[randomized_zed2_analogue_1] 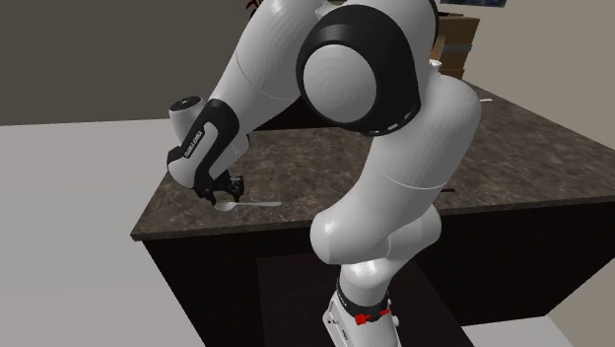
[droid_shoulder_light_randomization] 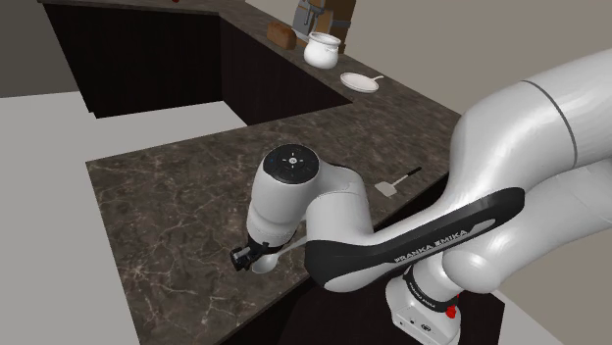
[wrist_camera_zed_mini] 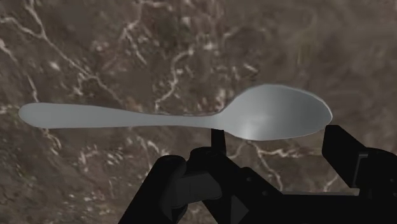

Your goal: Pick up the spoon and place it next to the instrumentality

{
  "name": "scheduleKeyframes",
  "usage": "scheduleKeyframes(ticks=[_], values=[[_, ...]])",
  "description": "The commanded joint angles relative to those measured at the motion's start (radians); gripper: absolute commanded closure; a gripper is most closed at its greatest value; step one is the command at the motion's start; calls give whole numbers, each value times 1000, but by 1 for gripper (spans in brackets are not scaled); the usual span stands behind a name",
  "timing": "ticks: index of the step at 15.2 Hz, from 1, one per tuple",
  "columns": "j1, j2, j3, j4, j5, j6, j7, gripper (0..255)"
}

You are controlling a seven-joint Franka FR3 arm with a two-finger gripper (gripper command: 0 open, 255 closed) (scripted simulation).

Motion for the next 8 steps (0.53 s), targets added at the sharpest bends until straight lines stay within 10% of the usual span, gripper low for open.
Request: scheduleKeyframes(ticks=[1, 8], values=[[7, -13, -7, 5, 13, -15, -12, 255], [44, -95, -55, 45, 80, -122, -74, 255]])
